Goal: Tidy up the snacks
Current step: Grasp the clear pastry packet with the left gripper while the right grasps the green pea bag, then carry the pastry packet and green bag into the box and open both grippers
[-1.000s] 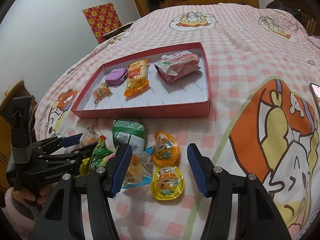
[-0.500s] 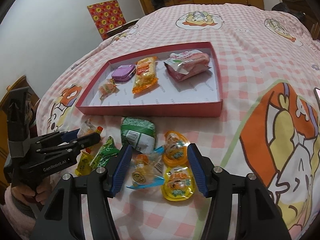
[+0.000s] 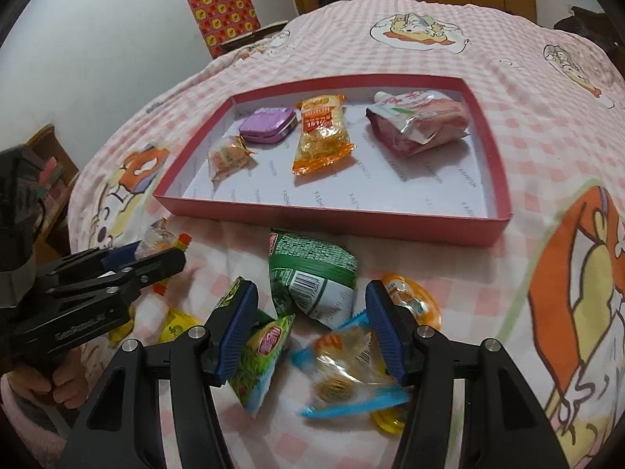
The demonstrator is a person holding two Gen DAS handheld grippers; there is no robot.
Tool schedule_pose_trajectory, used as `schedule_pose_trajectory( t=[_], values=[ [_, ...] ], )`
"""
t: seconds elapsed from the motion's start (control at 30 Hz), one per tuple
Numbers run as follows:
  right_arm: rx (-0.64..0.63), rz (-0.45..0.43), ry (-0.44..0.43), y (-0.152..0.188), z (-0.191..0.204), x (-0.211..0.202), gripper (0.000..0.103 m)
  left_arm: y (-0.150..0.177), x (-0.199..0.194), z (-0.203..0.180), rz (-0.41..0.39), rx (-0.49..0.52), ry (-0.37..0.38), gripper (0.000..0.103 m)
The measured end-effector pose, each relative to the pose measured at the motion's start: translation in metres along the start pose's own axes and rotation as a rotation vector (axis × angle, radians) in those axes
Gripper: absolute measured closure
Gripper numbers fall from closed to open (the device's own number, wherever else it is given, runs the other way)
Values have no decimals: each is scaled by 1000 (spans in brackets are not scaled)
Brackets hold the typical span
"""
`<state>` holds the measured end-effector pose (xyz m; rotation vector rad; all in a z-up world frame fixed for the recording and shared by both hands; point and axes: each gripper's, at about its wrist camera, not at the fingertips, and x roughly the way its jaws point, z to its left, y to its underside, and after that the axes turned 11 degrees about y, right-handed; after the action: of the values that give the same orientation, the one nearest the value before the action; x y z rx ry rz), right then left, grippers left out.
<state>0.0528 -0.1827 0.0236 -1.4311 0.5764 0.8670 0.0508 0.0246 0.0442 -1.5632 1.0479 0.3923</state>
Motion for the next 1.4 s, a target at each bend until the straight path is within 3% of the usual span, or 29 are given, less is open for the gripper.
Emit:
schedule_pose_trajectory(
  t=[0.23, 0.3, 0.5, 1.0, 1.4],
  values=[
    [12, 2, 17, -2, 4, 9, 44, 0, -1, 1, -5, -4, 8, 63],
    [16, -1, 22, -2, 3, 9, 55, 1, -2, 1, -7, -6, 10, 63],
    [28, -8, 1, 0, 3, 4, 59, -1, -7, 2, -18, -13, 7, 63],
    [15, -61, -54, -5, 7, -27, 59, -16, -20, -4, -56, 1, 13, 63],
    [14, -106, -16, -28, -7, -41, 59, -48, -15, -17, -75, 51, -3, 62]
  ],
)
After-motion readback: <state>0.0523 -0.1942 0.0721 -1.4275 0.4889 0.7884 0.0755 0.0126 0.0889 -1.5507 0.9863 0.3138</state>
